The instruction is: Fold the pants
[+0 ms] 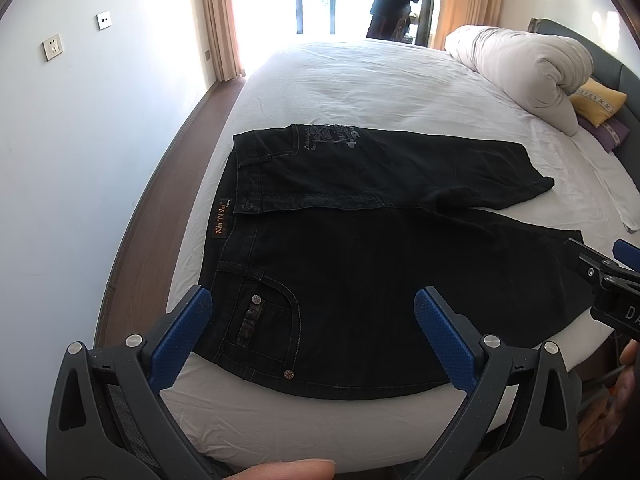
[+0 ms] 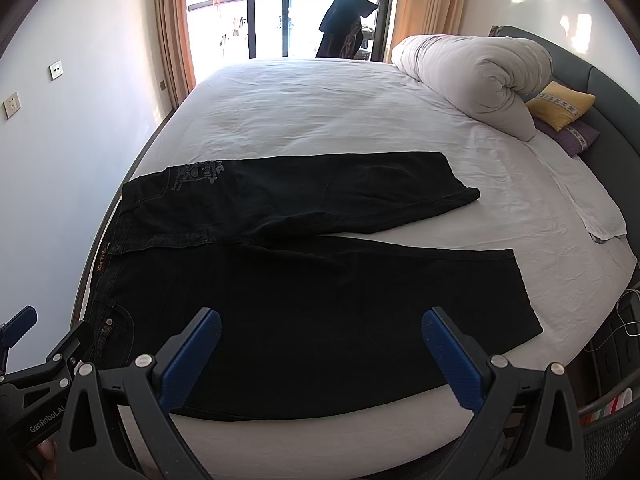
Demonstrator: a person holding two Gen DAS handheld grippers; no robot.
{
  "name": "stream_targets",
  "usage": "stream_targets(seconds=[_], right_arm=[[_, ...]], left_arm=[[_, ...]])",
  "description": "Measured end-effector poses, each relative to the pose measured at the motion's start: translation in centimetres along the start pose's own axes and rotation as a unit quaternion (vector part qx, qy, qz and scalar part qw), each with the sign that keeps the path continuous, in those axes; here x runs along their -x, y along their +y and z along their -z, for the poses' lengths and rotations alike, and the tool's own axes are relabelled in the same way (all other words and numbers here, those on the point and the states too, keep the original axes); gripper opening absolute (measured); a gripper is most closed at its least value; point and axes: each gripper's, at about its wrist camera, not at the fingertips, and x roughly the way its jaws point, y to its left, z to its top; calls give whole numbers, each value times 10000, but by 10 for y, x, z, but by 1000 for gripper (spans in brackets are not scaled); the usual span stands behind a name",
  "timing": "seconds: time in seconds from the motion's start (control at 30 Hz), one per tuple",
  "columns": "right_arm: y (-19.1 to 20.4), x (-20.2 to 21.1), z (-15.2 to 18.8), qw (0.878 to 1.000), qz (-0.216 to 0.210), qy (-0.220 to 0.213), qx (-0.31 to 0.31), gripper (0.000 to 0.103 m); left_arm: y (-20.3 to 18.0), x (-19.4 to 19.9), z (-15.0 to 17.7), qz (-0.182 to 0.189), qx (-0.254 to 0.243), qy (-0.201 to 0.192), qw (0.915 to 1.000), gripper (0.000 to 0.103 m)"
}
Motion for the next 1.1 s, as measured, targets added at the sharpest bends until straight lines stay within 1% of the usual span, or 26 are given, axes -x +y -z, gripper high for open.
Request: stream_targets(seconds=[0.77, 0.87, 1.1], right_arm=[[2, -3, 2, 10000, -10, 26, 10, 103], [1, -4, 2, 10000, -12, 28, 12, 103], [5, -7, 7, 10000, -40, 63, 37, 103]], left_arm=[[0, 0, -1, 6, -3, 16, 10000, 103], [-3, -2, 2, 47, 2, 29, 10000, 103], [3, -6, -1, 144, 87, 87, 9998, 103]])
